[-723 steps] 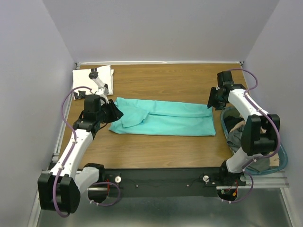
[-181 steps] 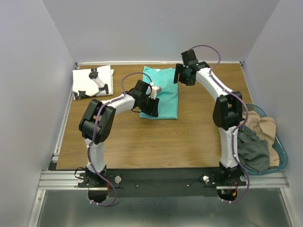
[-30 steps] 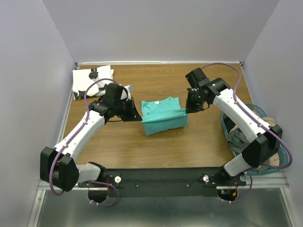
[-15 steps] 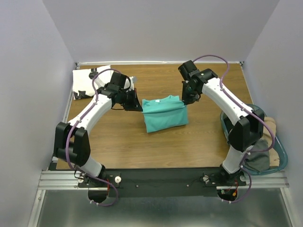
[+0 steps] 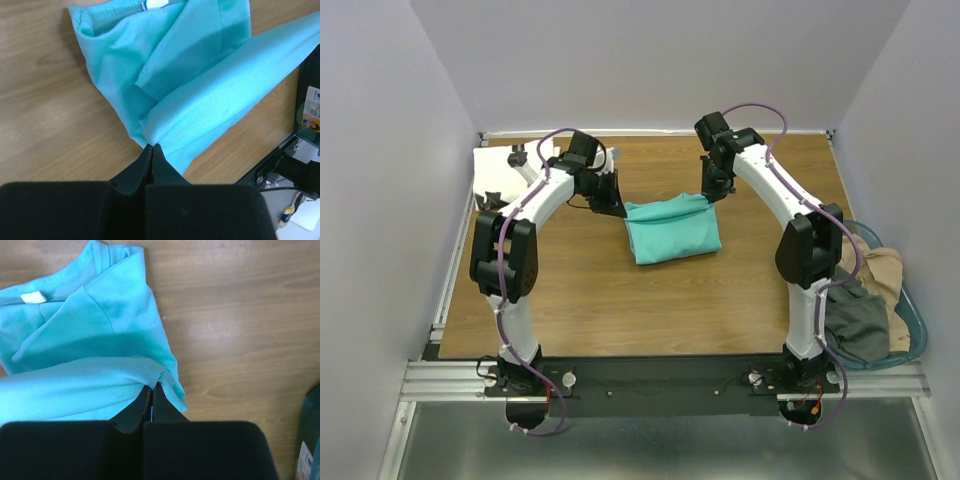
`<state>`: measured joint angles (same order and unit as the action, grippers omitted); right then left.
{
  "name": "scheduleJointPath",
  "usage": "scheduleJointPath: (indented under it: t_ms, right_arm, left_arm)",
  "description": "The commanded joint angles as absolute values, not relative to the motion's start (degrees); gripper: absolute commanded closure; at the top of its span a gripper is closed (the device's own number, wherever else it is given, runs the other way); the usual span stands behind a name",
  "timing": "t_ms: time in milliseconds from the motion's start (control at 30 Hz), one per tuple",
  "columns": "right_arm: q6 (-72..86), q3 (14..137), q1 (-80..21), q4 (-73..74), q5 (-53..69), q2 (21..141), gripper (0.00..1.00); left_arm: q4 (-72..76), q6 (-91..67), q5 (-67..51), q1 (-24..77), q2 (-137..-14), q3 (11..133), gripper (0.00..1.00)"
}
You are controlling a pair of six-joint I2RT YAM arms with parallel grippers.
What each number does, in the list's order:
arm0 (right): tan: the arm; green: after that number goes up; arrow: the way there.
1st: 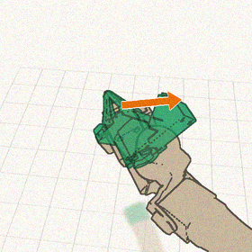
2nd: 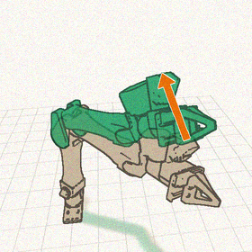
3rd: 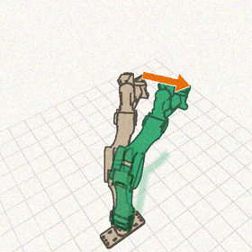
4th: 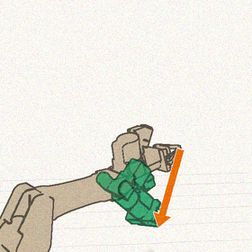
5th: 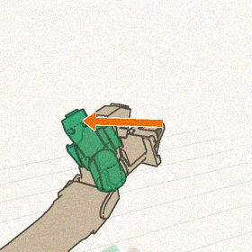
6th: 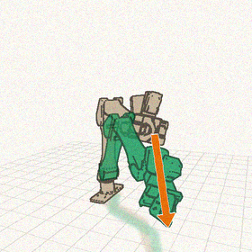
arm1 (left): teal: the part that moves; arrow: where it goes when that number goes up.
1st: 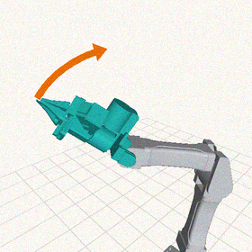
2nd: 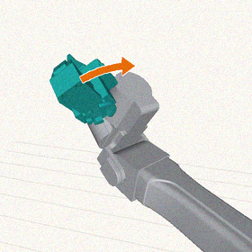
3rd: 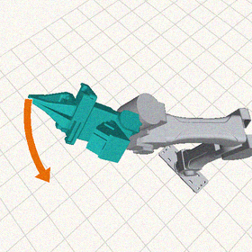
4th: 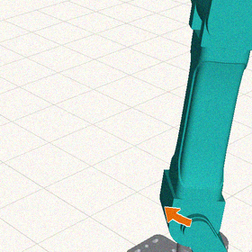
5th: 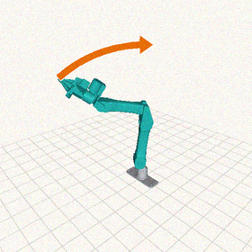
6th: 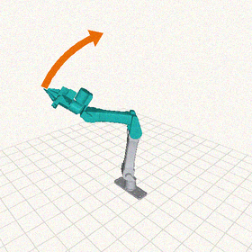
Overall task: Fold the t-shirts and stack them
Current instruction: Fold the tshirt, then neatly place the folded tshirt to the corner
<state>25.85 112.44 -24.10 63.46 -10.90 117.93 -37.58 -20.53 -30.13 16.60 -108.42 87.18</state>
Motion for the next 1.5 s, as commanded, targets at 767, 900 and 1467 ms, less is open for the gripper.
scheduleJointPath:
  t_ms: [767, 900, 1467]
  right_arm:
    - [15.9, 133.9, -18.5, 63.5, -8.0, 137.4, 0.25]
    - [14.6, 133.9, -18.5, 61.8, -4.3, 136.1, 0.19]
    - [13.1, 111.2, -19.5, 51.6, 10.4, 119.8, 0.32]
  left_arm:
    - [-41.8, -21.7, -30.5, 13.0, -129.4, 110.6, 0.43]
    - [-39.8, -22.5, -31.0, 13.0, -128.5, 111.3, 0.37]
    - [-21.5, -23.2, -37.6, 13.4, -116.5, 88.1, 0.33]
